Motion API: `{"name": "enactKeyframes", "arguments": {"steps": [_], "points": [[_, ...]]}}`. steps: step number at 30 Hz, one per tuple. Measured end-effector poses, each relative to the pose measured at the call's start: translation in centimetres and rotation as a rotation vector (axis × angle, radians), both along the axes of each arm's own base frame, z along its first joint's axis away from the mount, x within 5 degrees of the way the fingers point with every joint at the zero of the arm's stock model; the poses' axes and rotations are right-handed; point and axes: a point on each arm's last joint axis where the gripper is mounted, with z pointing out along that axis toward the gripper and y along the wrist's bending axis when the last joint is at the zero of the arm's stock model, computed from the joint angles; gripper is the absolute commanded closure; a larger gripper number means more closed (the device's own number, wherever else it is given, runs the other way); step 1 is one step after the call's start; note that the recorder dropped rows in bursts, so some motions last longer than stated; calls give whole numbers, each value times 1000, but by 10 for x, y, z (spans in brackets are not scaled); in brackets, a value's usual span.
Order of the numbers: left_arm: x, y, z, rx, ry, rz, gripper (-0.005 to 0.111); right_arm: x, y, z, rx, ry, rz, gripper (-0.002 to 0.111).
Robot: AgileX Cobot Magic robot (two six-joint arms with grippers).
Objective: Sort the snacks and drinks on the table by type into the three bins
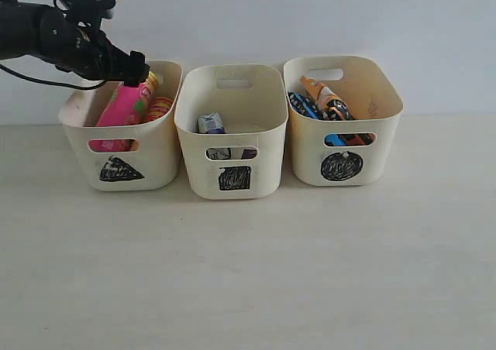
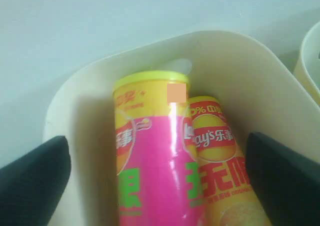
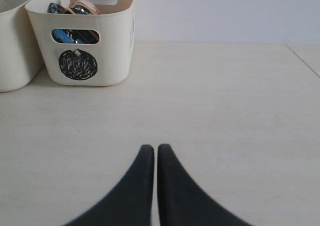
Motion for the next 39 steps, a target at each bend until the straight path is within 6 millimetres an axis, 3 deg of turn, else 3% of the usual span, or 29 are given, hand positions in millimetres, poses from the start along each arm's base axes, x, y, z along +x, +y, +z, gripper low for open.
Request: {"name": "enactKeyframes", "arguments": {"steps": [3, 4, 6, 8, 9, 12, 16, 23, 39], "points": [[0, 0, 1, 0, -2, 0, 21, 0, 0, 0, 0, 0, 0, 108], [0, 0, 1, 0, -2, 0, 28, 0, 0, 0, 0, 0, 0, 108], [0, 0, 0, 1, 4, 0, 52, 0, 0, 0, 0, 0, 0, 108], [-4, 2, 7, 21, 24, 0, 89, 0, 0, 0, 0, 0, 0, 108], [-8, 3, 15, 39, 34, -1, 101, 0, 0, 0, 0, 0, 0, 108], [-26, 9, 49, 86, 68, 8, 102, 0, 0, 0, 0, 0, 0, 108], [-51, 16, 76, 120, 160, 30, 102, 0, 0, 0, 0, 0, 0, 108], [-98, 24, 105, 124, 186, 38, 102, 0, 0, 0, 0, 0, 0, 108], [-248, 46, 151, 32, -45, 42, 102, 0, 0, 0, -2, 0, 0, 108]]}}
